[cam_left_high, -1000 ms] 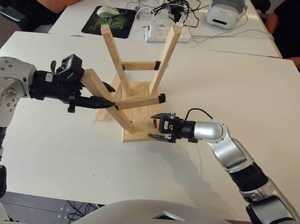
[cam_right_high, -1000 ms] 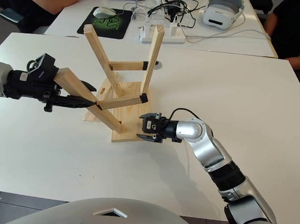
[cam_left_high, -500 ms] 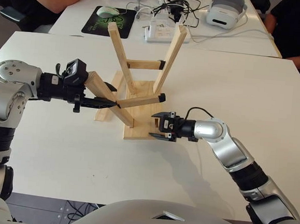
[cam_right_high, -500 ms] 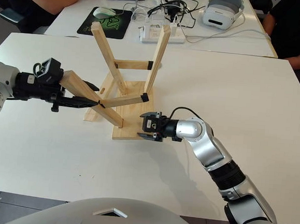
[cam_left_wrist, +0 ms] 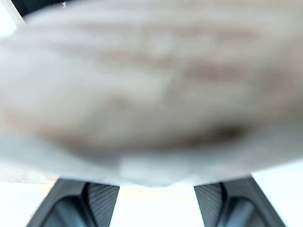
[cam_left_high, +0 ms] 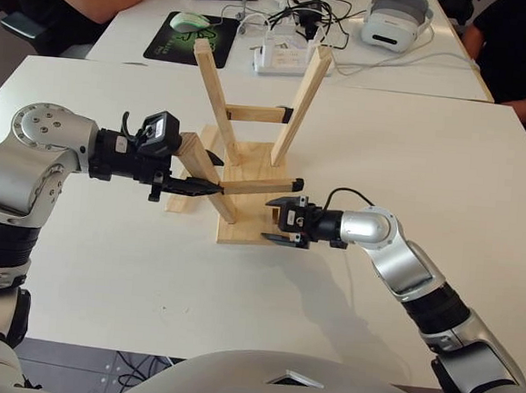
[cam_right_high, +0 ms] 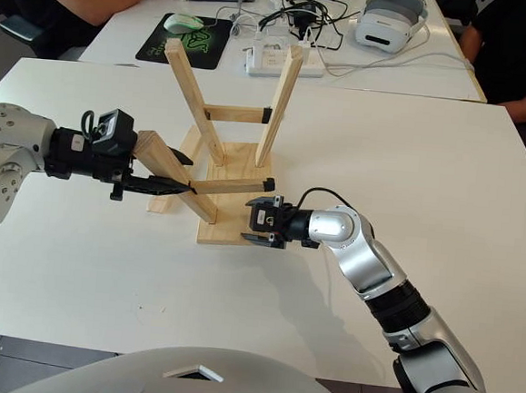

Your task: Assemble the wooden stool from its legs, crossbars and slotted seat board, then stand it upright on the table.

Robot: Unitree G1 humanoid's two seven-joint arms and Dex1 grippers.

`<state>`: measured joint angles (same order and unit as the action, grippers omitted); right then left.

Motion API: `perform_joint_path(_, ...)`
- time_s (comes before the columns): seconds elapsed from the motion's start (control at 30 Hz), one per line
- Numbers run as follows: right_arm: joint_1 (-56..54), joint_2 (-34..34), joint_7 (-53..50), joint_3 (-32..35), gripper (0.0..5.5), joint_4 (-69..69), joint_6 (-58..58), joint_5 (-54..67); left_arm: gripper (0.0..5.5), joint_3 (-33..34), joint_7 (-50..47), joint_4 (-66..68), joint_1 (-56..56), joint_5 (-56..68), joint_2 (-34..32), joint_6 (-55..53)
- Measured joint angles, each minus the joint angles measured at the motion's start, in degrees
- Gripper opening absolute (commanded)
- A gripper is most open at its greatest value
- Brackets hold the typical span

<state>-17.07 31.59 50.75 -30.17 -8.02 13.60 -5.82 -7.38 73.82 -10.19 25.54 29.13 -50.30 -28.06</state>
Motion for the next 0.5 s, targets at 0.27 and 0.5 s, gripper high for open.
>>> perform_joint_path(0.27, 1.19, -0.60, -0.36, 2.36, 3.24, 0.61, 0.71, 2.36, 2.02, 1.40, 0.75, 2.13, -1.32, 0.66, 0.01, 1.15)
perform_joint_path(0.5, 2.08, 1.32, -0.51, 5.56, 3.24, 1.89, 0.18, 2.78, 2.02, 1.96, 1.13, 1.98, -2.64, 0.67, -0.05, 2.50)
